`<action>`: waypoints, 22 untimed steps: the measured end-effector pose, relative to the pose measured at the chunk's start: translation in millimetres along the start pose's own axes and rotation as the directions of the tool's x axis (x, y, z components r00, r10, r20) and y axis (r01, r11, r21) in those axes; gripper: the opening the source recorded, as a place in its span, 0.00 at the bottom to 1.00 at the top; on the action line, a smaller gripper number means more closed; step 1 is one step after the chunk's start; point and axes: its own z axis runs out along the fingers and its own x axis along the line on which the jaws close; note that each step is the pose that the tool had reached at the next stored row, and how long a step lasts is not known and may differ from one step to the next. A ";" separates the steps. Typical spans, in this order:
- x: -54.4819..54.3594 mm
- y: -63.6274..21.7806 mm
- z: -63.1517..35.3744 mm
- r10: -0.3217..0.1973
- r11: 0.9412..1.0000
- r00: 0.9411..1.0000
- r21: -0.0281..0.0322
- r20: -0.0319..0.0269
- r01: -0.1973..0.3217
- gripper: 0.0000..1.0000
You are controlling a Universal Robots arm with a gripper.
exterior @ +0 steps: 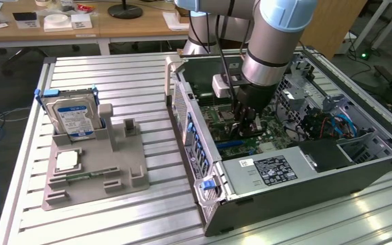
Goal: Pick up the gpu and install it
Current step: 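Insert the gpu into the slot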
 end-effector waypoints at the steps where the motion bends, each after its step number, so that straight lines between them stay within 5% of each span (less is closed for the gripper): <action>1: 0.0 0.0 0.0 0.000 1.000 1.000 0.000 0.000 0.000 0.28; 22: 0.3 6.8 11.6 0.000 1.000 1.000 0.000 0.000 0.000 0.28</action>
